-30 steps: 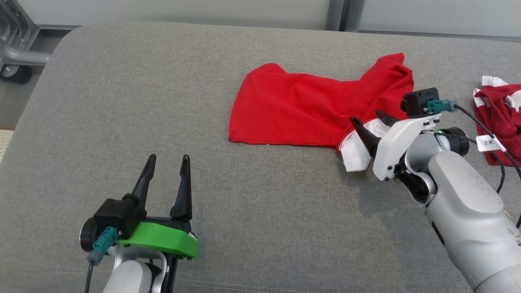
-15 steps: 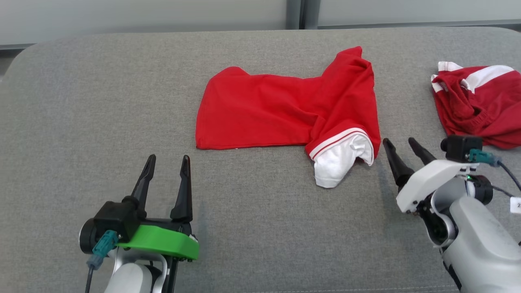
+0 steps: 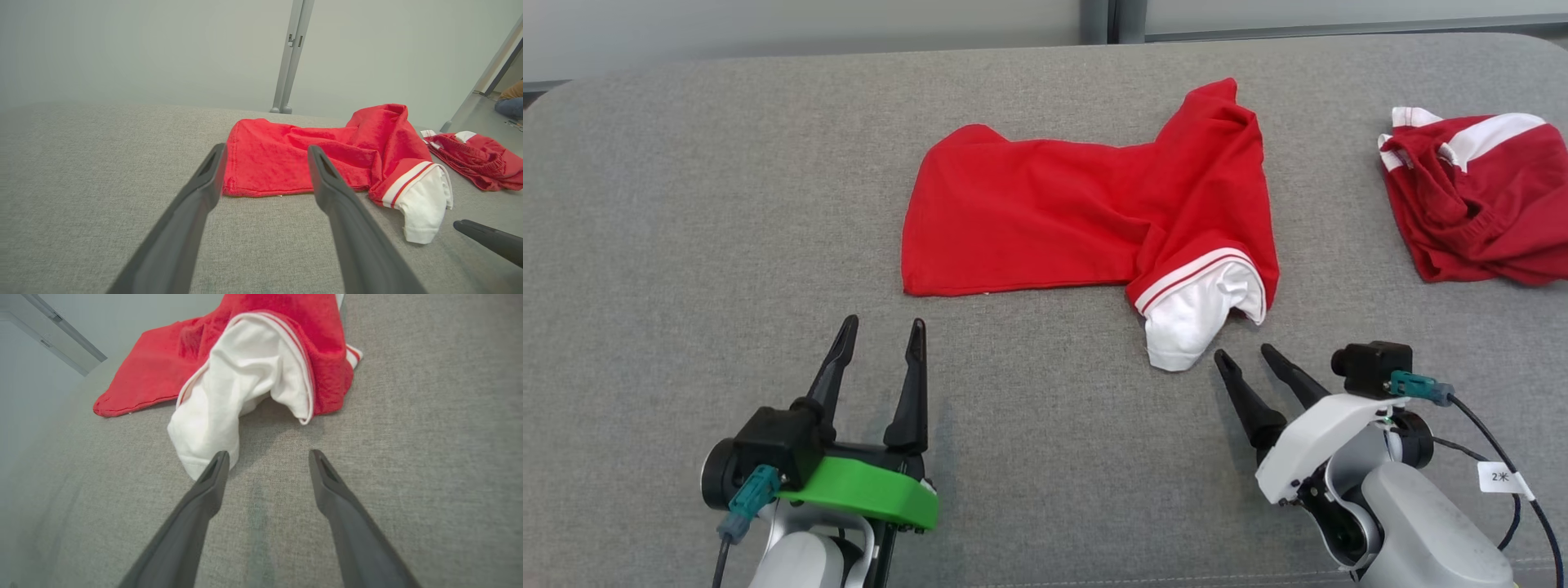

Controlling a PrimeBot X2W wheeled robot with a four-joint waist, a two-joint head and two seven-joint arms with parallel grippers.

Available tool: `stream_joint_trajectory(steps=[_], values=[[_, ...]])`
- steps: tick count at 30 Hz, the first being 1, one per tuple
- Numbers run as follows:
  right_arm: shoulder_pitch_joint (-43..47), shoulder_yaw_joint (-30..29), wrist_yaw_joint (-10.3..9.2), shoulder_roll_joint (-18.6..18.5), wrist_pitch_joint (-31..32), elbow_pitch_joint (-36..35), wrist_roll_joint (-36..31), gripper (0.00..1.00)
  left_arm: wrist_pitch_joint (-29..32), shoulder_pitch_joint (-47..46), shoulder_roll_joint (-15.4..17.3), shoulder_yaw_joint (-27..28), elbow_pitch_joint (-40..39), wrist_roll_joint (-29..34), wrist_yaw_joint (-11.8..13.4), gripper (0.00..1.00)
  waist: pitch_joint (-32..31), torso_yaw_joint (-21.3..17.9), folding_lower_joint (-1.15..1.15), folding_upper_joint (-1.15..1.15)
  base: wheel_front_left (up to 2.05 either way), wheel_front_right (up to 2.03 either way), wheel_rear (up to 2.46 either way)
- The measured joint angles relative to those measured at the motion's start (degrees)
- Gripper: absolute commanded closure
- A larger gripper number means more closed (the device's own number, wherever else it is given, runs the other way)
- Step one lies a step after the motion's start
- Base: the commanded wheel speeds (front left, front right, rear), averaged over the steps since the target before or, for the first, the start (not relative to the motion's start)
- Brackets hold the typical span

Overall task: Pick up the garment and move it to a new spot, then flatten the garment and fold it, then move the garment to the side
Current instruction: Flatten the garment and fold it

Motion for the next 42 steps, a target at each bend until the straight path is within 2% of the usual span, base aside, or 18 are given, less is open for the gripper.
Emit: stream_joint_trajectory(steps=[13, 15, 16, 17, 20, 21, 22, 29, 37, 42], values=[[-0.8, 2.1, 0.55, 0.4, 0.2, 1.5, 0.3, 0.02, 0.0, -0.2, 0.0, -0.4, 0.1, 0.0, 0.0, 0.0, 1.1, 4.5, 0.0, 0.0, 0.0, 0.0, 0.0], [-1.3, 2.4, 0.55, 0.3, 0.3, 1.9, 0.3, 0.51, 0.0, -0.2, 0.0, -0.1, 0.1, 0.0, 0.0, 0.0, 1.2, 5.0, 0.0, 0.0, 0.0, 0.0, 0.0], [-1.7, 2.7, 0.55, 0.3, 0.6, 2.0, 0.3, 0.62, 0.0, -0.2, 0.0, 0.2, 0.1, 0.0, 0.1, 0.0, 1.3, 5.2, 0.0, 0.0, 0.0, 0.0, 0.0], [-2.0, 2.8, 0.56, 0.4, 0.6, 2.1, 0.3, 0.62, 0.0, -0.2, 0.0, 0.4, 0.1, 0.0, 0.1, 0.0, 1.4, 5.3, 0.0, 0.0, 0.0, 0.0, 0.0], [-2.4, 3.0, 0.57, 0.3, 0.6, 2.6, 0.3, 0.8, 0.0, -0.2, 0.0, 0.7, 0.1, 0.0, 0.2, 0.0, 1.5, 5.3, 0.0, 0.0, 0.0, 0.0, 0.0], [-2.8, 3.4, 0.57, 0.3, 0.6, 2.8, 0.3, 0.96, 0.0, -0.2, 0.0, 1.5, 0.1, 0.0, 0.3, 0.0, 1.5, 5.1, 0.0, 0.0, 0.0, 0.0, 0.0], [-2.8, 3.5, 0.57, 0.3, 0.6, 2.9, 0.3, 1.0, 0.0, -0.2, 0.0, 1.9, 0.1, 0.0, 0.4, 0.0, 1.5, 4.9, 0.0, 0.0, 0.0, 0.0, 0.0], [-3.0, 3.5, 0.58, 0.0, -0.3, 3.0, 0.3, 1.0, 0.0, -0.2, 0.0, 2.2, 0.1, 0.0, 0.6, 0.0, 1.5, 3.1, 0.0, 0.0, 0.0, 0.0, 0.0], [-3.0, 2.6, 0.85, -1.9, -2.0, 0.8, 0.3, 1.0, 0.0, -0.2, 0.0, 3.8, 1.4, -0.3, 0.6, 0.0, 1.3, 0.7, 0.0, 0.0, 0.0, 0.0, 0.0], [-3.2, 0.9, 1.0, -4.0, -3.0, -0.9, 0.1, 1.0, 0.9, -0.3, 0.0, 3.8, 5.0, -4.4, 0.6, 0.0, 1.1, -1.6, 0.0, 0.0, 0.0, 0.0, 0.0]])
